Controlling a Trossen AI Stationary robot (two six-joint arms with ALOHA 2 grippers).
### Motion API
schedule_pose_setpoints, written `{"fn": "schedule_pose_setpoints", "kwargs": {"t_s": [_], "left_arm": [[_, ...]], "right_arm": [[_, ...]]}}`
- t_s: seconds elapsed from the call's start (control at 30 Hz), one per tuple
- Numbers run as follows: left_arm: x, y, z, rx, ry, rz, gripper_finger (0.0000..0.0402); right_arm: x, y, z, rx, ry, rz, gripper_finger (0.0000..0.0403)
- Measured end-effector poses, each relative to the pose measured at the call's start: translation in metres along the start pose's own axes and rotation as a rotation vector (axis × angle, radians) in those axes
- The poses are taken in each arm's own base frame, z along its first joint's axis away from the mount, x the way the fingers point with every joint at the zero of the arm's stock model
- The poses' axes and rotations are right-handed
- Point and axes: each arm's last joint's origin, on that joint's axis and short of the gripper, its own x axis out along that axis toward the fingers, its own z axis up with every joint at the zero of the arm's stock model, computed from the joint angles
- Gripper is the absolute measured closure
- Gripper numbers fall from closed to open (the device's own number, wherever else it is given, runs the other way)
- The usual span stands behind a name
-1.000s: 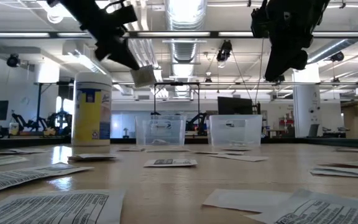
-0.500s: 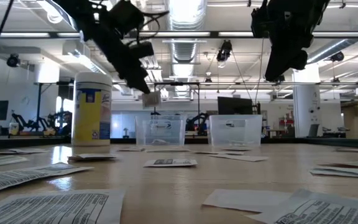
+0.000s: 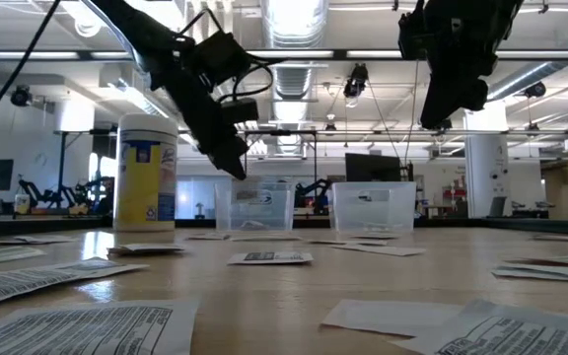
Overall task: Pick & Place First Aid Supplies
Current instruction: Put the towelette pack into the left transparent bin, then put the bandage into the right transparent bin
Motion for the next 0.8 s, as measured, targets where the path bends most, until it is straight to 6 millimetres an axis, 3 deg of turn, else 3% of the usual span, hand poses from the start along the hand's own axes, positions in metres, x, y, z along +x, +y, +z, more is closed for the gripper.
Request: {"fn": "schedule_pose_setpoints", "kwargs": {"t_s": [0.47, 0.8], "left_arm": [[-0.0011, -0.0048, 0.0072, -0.019, -0.039, -0.158, 0.0395], [-0.0022, -0.0033, 0.0104, -0.025, -0.042, -0.157, 0.0311]], "right_arm": [[0.0, 0.0002, -0.0004, 0.003, 0.009, 0.009, 0.0351], [0.0001, 0.0052, -0.0055, 0.036, 0.053, 0.056, 0.0351]]}}
